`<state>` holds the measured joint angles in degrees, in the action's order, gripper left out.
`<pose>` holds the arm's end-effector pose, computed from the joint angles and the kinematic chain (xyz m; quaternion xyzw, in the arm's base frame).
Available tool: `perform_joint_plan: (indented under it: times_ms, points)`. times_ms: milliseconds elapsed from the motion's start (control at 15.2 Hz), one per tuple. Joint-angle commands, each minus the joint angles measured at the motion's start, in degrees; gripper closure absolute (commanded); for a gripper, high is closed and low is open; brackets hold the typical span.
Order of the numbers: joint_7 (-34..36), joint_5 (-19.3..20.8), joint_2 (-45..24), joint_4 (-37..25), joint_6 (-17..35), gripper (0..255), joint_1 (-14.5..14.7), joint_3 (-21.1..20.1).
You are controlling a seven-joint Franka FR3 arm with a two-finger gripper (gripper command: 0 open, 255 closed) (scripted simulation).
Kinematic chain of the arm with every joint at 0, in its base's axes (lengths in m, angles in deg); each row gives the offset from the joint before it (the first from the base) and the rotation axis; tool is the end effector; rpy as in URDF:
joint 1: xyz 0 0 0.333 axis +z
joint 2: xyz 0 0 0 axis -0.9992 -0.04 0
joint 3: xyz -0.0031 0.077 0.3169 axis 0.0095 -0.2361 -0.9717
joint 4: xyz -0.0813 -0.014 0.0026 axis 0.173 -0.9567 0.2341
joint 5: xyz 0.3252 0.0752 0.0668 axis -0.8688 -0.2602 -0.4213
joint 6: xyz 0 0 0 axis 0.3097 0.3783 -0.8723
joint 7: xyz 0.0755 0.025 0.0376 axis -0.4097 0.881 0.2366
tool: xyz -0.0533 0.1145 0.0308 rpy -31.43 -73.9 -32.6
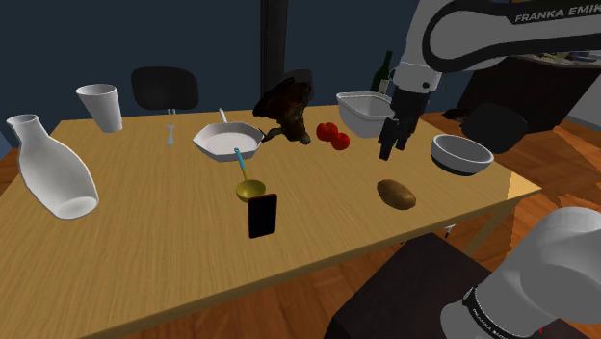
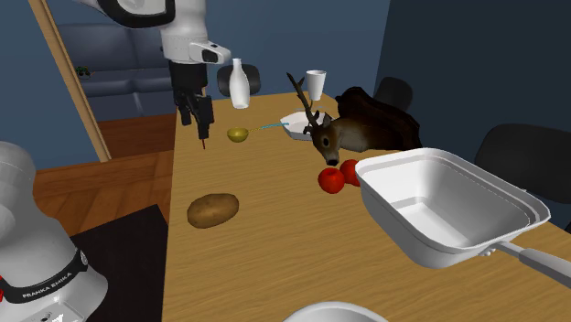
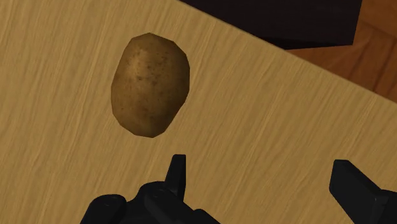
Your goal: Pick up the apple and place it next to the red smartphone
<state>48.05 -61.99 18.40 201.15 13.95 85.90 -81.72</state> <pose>0.3150 -0.0081 0.5018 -0.9983 -0.0374 0.0346 0.0294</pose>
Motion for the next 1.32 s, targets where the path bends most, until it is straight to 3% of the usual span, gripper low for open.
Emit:
perform_joint_plan:
  times_ms: [0,660,1254]
  points:
    - [0.5,1.0,-3.8,-1.1,3.5,0,-0.7,0.0]
    - [4.8,6.0,-23.1,-11.0,17.0,0,-3.7,0.2]
    - [9.2,10.8,-40.2,-25.4,23.3,0,-5.5,1.8]
